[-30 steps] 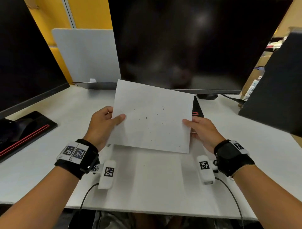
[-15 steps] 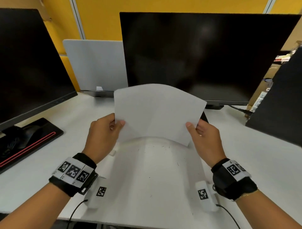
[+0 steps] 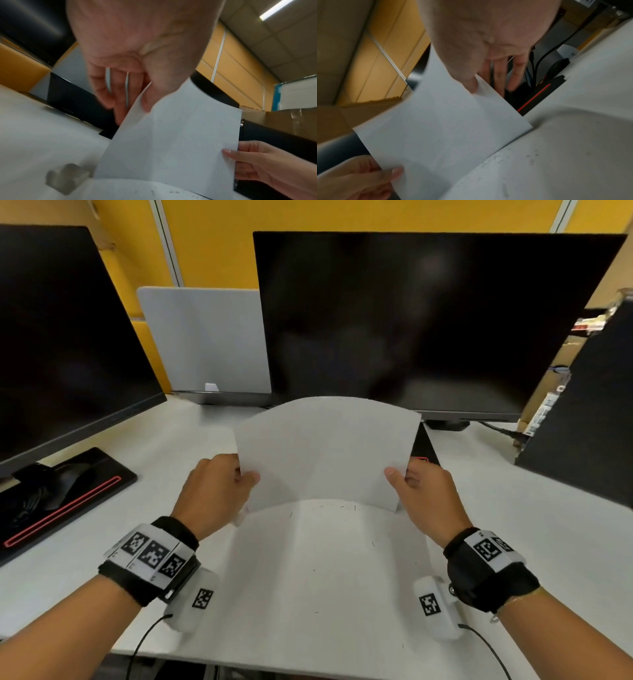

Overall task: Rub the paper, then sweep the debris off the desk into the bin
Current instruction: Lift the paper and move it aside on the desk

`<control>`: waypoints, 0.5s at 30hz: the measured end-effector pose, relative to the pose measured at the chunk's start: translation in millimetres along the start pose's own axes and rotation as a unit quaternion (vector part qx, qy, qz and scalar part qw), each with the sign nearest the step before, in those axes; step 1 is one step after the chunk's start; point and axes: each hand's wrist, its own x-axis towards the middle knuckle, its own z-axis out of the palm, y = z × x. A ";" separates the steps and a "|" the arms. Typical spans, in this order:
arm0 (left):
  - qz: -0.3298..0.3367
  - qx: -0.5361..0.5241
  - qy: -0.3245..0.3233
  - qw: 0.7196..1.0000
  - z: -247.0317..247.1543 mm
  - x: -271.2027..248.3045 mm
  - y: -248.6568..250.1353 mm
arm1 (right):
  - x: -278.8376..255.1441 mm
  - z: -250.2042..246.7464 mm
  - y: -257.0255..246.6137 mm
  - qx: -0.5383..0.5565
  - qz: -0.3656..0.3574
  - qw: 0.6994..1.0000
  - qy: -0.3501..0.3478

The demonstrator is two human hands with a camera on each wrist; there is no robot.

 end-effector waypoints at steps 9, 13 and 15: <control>-0.001 0.061 -0.010 0.998 -3.2 -8.3 13.4 | -2.6 -3.9 2.8 -0.048 -0.001 0.999 0.005; -0.021 0.044 -0.031 0.998 -9.7 -4.3 14.8 | -0.6 -6.0 1.7 -0.044 0.010 0.999 -0.025; -0.027 0.005 -0.058 0.998 -13.4 -0.4 10.0 | 0.9 -10.0 -1.3 0.017 0.018 0.999 -0.036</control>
